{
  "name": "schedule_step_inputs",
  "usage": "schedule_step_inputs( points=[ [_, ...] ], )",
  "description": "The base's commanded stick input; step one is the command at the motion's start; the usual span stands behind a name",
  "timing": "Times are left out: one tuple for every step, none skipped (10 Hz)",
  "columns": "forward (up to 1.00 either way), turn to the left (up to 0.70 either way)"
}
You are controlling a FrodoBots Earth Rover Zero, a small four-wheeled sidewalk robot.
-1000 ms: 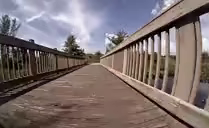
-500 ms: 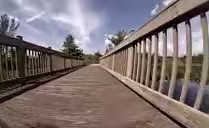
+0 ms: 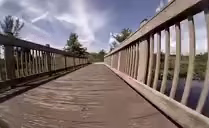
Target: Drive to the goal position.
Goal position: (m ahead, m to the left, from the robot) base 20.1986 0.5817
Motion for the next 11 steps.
schedule_step_inputs(
  points=[
    [0.85,0.07],
    [0.85,0.00],
    [0.85,0.00],
    [0.85,0.00],
    [0.85,0.00],
    [0.85,0.00],
    [0.85,0.00],
    [0.85,0.00],
    [0.85,0.00],
    [0.85,0.00],
    [0.85,0.00]
  ],
)
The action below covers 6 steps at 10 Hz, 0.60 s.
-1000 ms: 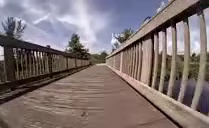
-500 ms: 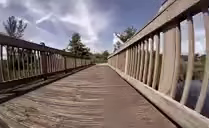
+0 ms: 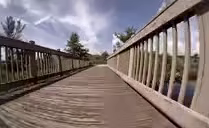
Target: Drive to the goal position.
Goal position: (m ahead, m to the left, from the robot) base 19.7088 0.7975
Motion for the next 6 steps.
schedule_step_inputs(
  points=[
    [0.85,0.00],
    [0.85,0.00],
    [0.85,0.00],
    [0.85,0.00],
    [0.85,0.00],
    [0.85,0.00]
  ],
)
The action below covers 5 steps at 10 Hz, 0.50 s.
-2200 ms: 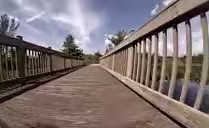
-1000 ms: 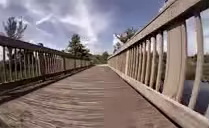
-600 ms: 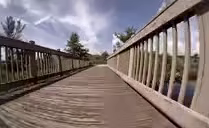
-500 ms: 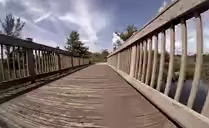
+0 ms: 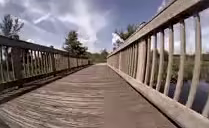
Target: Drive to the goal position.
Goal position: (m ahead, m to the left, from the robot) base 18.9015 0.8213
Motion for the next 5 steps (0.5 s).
schedule_step_inputs(
  points=[
    [0.85,0.00],
    [0.85,0.00],
    [0.85,0.00],
    [0.85,0.00],
    [0.85,0.00]
  ],
)
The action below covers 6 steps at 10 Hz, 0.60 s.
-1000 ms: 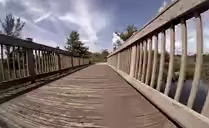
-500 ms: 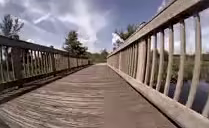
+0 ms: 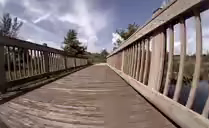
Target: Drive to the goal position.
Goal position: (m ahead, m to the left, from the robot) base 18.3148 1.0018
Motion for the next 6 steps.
schedule_step_inputs(
  points=[
    [0.85,0.00],
    [0.85,0.00],
    [0.85,0.00],
    [0.85,0.00],
    [0.85,0.00],
    [0.85,0.00]
  ],
)
